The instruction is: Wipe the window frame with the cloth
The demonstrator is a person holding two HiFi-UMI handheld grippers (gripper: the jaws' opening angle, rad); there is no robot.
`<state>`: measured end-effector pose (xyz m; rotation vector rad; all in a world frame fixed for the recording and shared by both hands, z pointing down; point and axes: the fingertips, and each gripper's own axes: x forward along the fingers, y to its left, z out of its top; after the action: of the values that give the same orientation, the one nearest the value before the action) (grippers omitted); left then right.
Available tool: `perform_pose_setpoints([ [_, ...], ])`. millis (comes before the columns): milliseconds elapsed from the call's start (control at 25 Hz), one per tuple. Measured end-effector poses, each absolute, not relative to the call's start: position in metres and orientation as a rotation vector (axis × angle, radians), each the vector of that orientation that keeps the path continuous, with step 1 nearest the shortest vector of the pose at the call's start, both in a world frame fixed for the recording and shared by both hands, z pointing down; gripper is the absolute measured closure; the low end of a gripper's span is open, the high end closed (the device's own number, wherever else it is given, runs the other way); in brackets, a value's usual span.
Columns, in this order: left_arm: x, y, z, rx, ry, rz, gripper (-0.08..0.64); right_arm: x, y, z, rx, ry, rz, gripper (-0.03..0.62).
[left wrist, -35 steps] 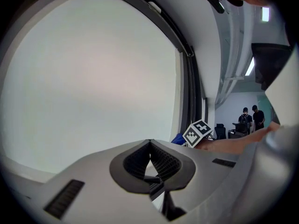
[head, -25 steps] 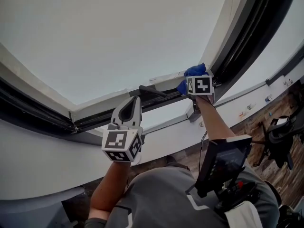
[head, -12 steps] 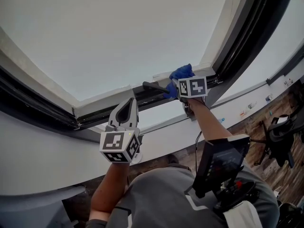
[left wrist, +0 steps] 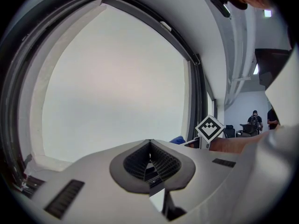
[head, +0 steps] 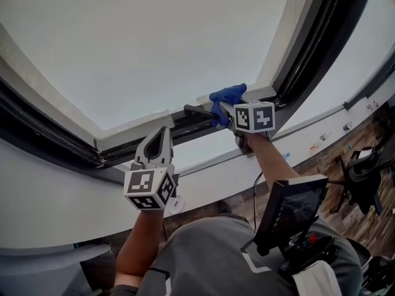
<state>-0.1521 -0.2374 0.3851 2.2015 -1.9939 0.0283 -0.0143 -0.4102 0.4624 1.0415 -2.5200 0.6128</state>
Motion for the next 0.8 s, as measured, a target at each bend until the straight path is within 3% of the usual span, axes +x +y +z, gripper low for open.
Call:
perform_pose_setpoints([
  [280,-0.14,-0.234,0.381,2.235,-1.975,0.02,0.552,0.052,-0.435,0.408,1.293,-2.495,0.49,0.431],
  [800,-0.101,-0.251,0.337,2.422,-1.866,0.019,0.552,0.171,-0.477,0.162,1.876,-2.458,0.004,0.431],
])
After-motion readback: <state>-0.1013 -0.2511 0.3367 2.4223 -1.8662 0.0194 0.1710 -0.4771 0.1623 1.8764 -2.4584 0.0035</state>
